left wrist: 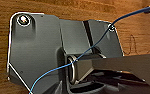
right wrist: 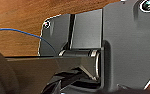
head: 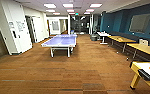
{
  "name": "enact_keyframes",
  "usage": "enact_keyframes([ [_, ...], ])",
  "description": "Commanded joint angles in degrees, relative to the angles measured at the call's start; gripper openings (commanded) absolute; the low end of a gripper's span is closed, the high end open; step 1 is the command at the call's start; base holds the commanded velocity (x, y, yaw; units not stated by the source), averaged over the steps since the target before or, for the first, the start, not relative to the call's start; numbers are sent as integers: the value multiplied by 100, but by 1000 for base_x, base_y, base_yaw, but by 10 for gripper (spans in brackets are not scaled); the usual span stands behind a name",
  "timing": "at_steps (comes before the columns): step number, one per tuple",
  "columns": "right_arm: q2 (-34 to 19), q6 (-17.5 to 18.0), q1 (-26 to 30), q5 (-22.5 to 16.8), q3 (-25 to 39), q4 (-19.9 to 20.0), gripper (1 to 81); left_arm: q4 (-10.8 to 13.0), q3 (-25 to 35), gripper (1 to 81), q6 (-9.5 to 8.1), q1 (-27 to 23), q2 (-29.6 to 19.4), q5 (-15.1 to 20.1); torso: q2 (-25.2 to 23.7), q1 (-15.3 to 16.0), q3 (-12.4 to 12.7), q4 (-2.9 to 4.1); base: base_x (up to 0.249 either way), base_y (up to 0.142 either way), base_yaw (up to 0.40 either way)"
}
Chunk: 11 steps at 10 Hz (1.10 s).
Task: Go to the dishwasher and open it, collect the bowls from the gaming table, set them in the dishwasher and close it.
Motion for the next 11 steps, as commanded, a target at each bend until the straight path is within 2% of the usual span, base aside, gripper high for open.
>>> enact_keyframes([
  [1, 11, -13, 232, -248, 66, -76, 811, 4, 33, 811, 29, -211, -18, 292, 0, 0, 0, 0, 0, 0, 0],
  [11, 20, -13, 223, -239, 57, -129, 811, -5, 7, 811, -6, -211, -18, 283, 0, -2, 0, 0, 0, 0, -16],
])
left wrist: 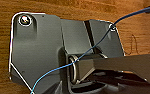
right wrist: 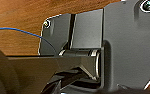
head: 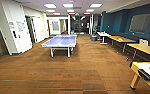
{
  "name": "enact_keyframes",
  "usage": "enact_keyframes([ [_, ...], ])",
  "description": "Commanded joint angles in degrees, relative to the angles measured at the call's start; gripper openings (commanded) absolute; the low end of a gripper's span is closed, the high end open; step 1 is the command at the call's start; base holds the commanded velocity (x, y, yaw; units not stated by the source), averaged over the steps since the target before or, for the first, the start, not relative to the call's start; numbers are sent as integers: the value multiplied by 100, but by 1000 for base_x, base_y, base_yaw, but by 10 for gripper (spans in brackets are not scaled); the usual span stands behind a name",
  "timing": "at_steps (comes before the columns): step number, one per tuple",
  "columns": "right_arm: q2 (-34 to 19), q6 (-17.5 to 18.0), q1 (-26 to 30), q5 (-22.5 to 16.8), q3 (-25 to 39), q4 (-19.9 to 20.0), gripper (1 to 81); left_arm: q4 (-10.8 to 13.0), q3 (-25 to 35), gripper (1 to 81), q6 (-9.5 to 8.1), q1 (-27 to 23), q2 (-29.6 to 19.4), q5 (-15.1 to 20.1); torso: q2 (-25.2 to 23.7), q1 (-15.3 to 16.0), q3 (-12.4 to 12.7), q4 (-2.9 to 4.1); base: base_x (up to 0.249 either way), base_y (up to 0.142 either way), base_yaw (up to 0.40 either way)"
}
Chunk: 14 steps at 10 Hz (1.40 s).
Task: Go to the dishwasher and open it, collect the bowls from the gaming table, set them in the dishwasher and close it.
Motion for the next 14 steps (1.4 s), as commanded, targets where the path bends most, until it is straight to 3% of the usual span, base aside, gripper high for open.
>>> enact_keyframes([
  [1, 19, -7, 232, -239, 57, -88, 811, -2, 46, 811, 2, -211, -18, 274, 0, 0, 0, 0, 0, 0, 0],
  [9, 19, -7, 231, -239, 57, -114, 811, -2, 46, 811, 2, -211, -18, 283, 0, -1, 0, 0, 0, 0, 223],
  [11, 19, -7, 232, -239, 57, -114, 811, 6, 46, 811, 2, -211, -26, 292, 0, -1, 0, 0, 0, 0, -48],
  [14, 19, -16, 223, -239, 57, -114, 811, 68, 46, 811, 11, -211, -9, 309, 0, -1, 0, 0, 0, 0, -358],
])
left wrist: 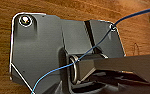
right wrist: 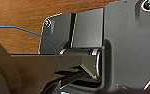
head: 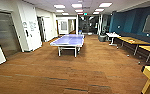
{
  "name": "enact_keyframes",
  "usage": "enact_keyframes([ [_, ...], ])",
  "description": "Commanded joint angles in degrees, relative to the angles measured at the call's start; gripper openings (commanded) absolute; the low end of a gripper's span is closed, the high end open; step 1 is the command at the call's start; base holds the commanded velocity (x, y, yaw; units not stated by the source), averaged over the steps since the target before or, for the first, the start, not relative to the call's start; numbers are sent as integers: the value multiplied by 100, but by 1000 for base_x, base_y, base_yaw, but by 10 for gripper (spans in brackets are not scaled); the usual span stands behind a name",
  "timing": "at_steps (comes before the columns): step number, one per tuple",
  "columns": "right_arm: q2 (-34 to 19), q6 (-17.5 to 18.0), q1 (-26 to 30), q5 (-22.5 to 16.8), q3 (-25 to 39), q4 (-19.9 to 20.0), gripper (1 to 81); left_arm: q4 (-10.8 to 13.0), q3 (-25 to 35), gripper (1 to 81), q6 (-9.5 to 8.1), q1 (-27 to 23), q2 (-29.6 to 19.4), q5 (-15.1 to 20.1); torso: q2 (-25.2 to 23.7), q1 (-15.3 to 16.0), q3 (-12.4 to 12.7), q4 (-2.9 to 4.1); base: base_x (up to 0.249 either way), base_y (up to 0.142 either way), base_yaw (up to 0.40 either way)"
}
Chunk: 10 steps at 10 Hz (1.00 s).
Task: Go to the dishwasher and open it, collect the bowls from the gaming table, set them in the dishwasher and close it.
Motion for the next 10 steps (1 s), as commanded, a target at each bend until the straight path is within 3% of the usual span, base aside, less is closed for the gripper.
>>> enact_keyframes([
  [1, 3, -7, 226, -243, 54, -87, 811, 65, 52, 811, 11, -195, -5, 297, 0, 1, 0, 0, 0, 0, -396],
  [10, 38, -7, 226, -234, 1, -87, 811, 74, 52, 811, 11, -195, 21, 315, 0, 1, 0, 0, 0, 0, -400],
])
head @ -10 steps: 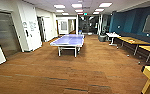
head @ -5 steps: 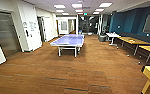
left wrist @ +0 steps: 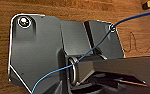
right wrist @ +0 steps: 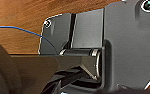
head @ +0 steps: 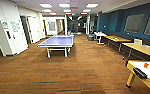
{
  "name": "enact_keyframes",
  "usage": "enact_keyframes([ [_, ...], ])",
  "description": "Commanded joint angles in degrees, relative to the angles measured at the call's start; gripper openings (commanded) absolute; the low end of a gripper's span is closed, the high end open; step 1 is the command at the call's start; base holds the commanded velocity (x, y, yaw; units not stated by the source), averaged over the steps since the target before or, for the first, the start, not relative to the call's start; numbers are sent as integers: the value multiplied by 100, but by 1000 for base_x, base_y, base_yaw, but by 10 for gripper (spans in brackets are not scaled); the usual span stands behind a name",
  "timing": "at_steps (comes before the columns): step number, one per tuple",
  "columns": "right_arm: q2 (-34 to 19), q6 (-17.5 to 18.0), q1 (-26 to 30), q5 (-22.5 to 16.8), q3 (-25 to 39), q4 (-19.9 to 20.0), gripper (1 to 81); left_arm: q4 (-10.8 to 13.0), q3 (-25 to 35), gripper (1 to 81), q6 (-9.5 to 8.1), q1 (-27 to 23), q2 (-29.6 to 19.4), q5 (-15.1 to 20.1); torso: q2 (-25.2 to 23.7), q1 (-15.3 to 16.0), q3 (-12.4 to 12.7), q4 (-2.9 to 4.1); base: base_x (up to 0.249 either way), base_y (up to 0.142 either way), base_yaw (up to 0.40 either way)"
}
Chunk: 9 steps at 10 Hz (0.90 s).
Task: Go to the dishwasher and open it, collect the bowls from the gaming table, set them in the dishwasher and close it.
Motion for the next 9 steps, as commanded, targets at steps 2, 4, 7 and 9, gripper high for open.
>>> enact_keyframes([
  [2, 5, -4, 226, -261, 36, -85, 811, 57, 54, 811, 11, -162, -12, 294, 0, 1, 0, 0, 0, 0, -400],
  [4, 14, -4, 226, -261, 28, -85, 811, 48, 54, 811, 11, -162, -12, 294, 0, 1, 0, 0, 0, 0, -400],
  [7, 40, -5, 217, -261, -25, -85, 811, 48, 54, 811, 20, -162, -12, 294, 0, 1, 0, 0, 0, 0, -400],
  [9, 57, -4, 234, -261, -51, -85, 811, 48, 54, 811, 11, -162, -3, 294, 0, 1, 0, 0, 0, 0, -400],
])
